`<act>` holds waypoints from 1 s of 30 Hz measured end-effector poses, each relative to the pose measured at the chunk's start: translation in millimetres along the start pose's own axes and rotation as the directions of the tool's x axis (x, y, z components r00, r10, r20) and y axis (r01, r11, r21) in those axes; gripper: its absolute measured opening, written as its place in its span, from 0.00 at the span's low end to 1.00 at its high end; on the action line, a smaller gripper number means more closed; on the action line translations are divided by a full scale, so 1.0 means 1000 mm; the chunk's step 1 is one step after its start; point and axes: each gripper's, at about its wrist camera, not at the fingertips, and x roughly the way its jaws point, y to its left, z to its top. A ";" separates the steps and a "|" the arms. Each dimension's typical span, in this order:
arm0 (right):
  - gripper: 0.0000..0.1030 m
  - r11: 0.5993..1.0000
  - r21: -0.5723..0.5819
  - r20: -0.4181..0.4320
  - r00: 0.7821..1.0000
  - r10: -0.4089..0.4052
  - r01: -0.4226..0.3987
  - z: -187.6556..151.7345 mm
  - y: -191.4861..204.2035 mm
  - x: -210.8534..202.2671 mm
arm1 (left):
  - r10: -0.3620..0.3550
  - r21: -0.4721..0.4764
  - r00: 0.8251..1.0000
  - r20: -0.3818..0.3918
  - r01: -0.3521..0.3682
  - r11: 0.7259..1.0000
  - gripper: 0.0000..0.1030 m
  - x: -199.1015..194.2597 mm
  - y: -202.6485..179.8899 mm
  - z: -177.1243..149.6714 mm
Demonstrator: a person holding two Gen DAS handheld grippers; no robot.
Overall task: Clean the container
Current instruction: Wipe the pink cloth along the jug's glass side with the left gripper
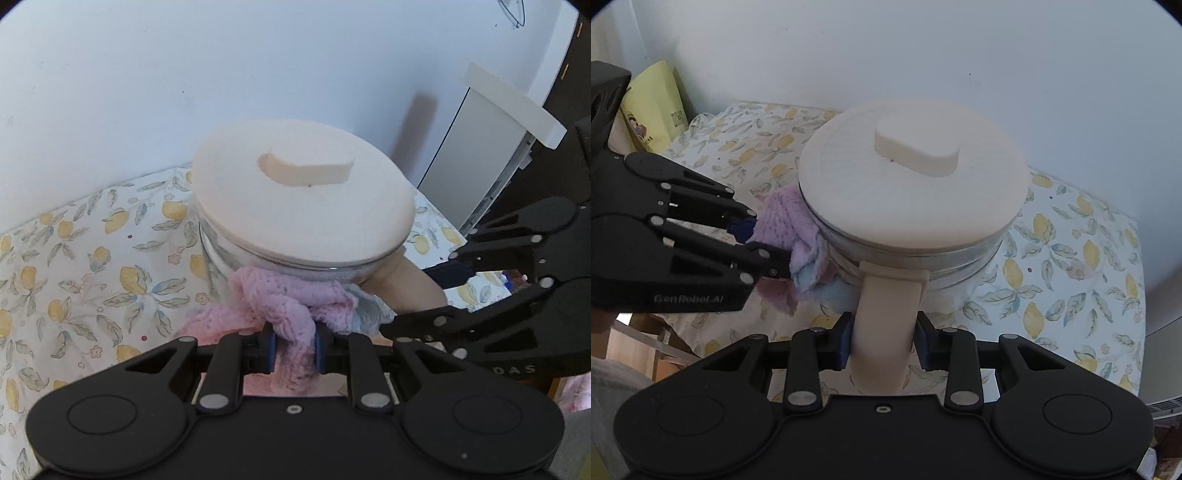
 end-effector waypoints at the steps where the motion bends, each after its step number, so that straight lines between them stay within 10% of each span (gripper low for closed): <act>1: 0.37 1.000 0.003 0.002 1.000 0.003 -0.003 0.000 -0.001 0.000 | 0.000 -0.001 1.000 -0.004 0.000 1.000 0.17 0.002 0.000 0.000; 30: 0.40 0.978 0.201 0.001 0.998 -0.061 0.060 -0.024 0.000 0.005 | -0.078 -0.064 0.990 -0.118 0.071 0.995 0.19 0.074 0.031 -0.032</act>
